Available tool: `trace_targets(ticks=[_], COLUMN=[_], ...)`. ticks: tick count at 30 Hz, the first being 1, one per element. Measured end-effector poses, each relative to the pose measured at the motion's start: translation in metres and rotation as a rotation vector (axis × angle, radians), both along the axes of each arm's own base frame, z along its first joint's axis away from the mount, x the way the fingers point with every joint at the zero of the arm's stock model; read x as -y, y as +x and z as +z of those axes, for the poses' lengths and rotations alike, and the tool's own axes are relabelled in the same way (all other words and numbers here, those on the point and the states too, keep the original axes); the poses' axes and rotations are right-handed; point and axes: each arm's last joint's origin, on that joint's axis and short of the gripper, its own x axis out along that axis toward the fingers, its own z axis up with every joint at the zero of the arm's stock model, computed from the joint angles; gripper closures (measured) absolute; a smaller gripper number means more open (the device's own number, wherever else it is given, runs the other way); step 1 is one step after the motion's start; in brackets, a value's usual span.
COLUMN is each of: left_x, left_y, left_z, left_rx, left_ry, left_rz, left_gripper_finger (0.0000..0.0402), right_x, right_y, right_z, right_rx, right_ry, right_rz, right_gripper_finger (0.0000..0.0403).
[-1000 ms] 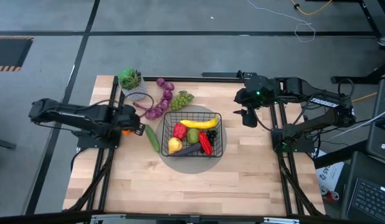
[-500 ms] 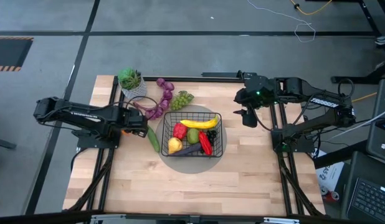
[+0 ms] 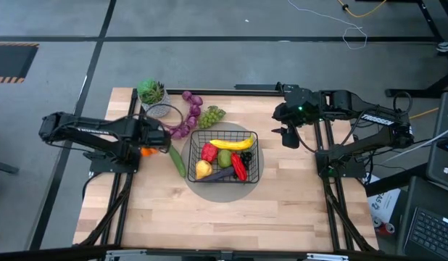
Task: Build produce basket
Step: Put the orange tangerines into the black wire basket
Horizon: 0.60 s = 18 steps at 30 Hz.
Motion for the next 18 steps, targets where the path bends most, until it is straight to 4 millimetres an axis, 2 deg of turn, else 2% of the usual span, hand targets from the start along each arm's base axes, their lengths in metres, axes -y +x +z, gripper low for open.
trace_targets(ticks=[3, 7, 18], left_x=[0.000, 0.000, 0.001], left_y=[-0.006, -0.009, 0.003], left_z=[0.000, -0.007, -0.032], left_rx=[-0.022, -0.043, -0.167], left_ry=[-0.055, -0.087, -0.106], left_rz=[0.094, 0.117, 0.130], left_gripper_finger=[0.0286, 0.0286, 0.0286], right_x=[0.000, 0.000, 0.000], right_y=[0.000, 0.000, 0.000], right_z=[0.000, 0.000, 0.000], right_rx=[0.000, 0.000, 0.000], right_ry=[0.001, 0.001, 0.001], right_rz=[-0.001, -0.001, -0.002], right_gripper_finger=[0.0166, 0.0166, 0.0166])
